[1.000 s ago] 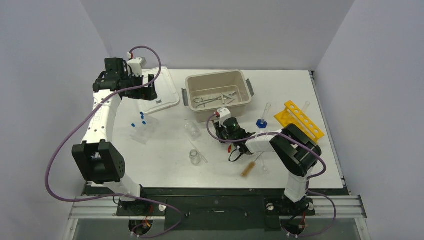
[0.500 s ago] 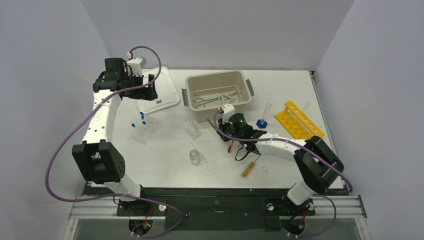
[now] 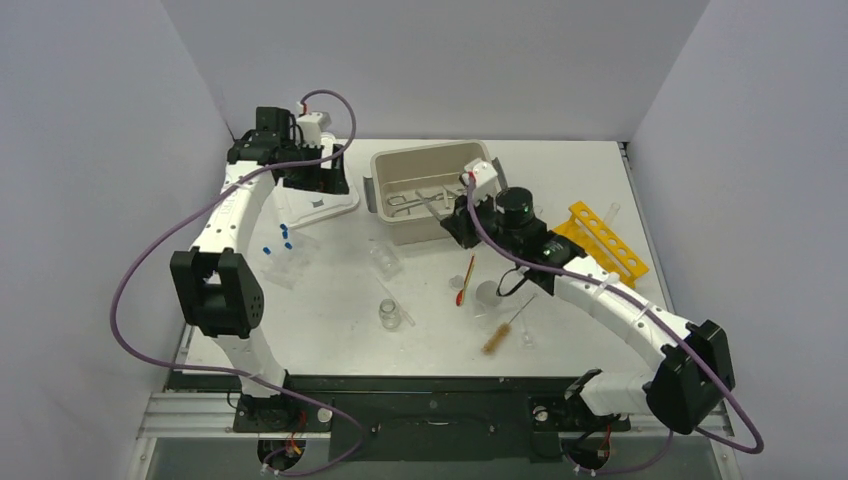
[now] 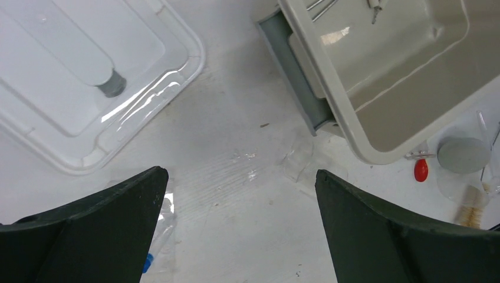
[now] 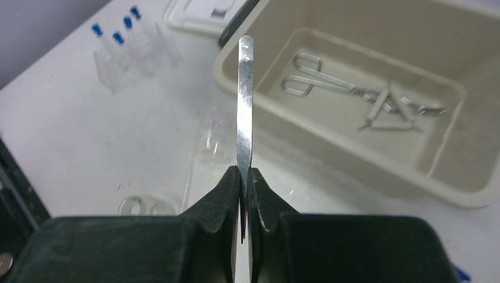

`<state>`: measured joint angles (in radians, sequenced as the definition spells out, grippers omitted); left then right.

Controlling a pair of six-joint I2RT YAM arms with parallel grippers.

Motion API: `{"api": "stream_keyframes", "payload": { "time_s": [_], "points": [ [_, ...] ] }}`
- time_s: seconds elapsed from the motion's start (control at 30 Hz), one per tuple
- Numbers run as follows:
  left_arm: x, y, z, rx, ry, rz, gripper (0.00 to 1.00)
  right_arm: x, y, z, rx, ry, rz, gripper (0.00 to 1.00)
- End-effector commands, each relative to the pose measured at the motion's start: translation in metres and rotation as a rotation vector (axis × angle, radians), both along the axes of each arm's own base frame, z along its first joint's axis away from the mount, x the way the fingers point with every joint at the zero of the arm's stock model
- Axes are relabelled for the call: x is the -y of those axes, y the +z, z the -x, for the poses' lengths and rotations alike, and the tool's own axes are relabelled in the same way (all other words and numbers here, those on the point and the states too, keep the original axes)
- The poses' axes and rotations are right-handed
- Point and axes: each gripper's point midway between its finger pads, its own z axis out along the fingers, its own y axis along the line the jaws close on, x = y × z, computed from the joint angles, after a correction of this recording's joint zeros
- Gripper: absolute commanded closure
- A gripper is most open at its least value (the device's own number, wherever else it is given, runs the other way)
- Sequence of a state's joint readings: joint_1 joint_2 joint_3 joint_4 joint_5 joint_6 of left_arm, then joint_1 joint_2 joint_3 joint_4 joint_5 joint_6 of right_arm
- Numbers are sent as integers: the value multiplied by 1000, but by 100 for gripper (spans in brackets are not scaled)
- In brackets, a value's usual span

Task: Organize the chemistry lab equipment
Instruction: Pick up the chemistry item at the center of the board, then place the chemistry item in the storage box.

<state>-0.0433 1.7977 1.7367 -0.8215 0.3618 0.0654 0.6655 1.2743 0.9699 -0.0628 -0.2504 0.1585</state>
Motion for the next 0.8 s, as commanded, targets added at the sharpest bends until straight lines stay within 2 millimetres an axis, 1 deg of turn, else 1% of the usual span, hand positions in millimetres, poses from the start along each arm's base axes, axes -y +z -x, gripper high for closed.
{"api": "stream_keyframes", "payload": {
  "time_s": [0.0, 0.03, 0.07, 0.1, 0.13, 0.17, 0.2, 0.23, 0.27, 0.3, 0.33, 0.37, 0.4, 0.43, 0.47, 0.5, 0.53, 0.57, 0.6, 0.73, 0.77],
  "points": [
    [43, 20, -6, 60, -70, 48, 3, 2, 47, -49, 114, -24, -3, 100],
    [46, 16, -7, 59, -70, 32, 3, 6, 44, -59, 111, -41, 20, 100],
    [56, 16, -8, 73, -87, 27, 3, 2, 46, -77, 131, -41, 53, 100],
    [59, 11, -9, 71, -84, 14, 3, 7, 42, -87, 122, -55, 88, 100],
    [68, 10, -10, 78, -94, 3, 3, 2, 43, -106, 133, -52, 114, 100],
    [77, 5, -11, 74, -108, -1, 3, 6, 34, -115, 104, -52, 143, 100],
    [81, 7, -15, 85, -111, -8, 3, 2, 34, -132, 116, -46, 169, 100],
    [87, 0, -17, 73, -120, -13, 3, 6, 25, -139, 93, -45, 199, 100],
    [90, 2, -20, 81, -117, -19, 3, 4, 20, -152, 104, -31, 229, 100],
    [94, -5, -22, 66, -120, -23, 4, 8, 13, -157, 89, -26, 259, 100],
    [95, -4, -25, 71, -114, -29, 4, 7, 10, -168, 106, -14, 295, 100],
    [99, -10, -26, 61, -117, -33, 3, 11, 2, -169, 79, -7, 328, 100],
    [99, -12, -28, 62, -113, -40, 3, 10, -2, -176, 72, 2, 356, 100],
    [101, -16, -27, 57, -116, -46, 3, 9, 8, -183, 93, 3, 359, 100],
    [100, -20, -28, 56, -108, -58, 3, 10, -8, -184, 55, 9, 386, 100],
    [101, -22, -27, 55, -108, -63, 3, 8, -1, -189, 67, 9, 387, 100],
    [100, -28, -26, 50, -105, -70, 3, 8, -13, -190, 36, 17, 404, 100],
    [101, -28, -25, 55, -105, -73, 3, 6, -11, -192, 40, 19, 403, 100],
    [98, -34, -23, 48, -99, -91, 3, 5, -21, -193, 20, 23, 413, 100],
    [94, -43, -21, 52, -106, -174, 3, 0, -40, -199, -25, 15, 411, 100],
    [96, -45, -18, 48, -122, -199, 3, -2, -48, -200, -42, 15, 410, 100]
  ]
}}
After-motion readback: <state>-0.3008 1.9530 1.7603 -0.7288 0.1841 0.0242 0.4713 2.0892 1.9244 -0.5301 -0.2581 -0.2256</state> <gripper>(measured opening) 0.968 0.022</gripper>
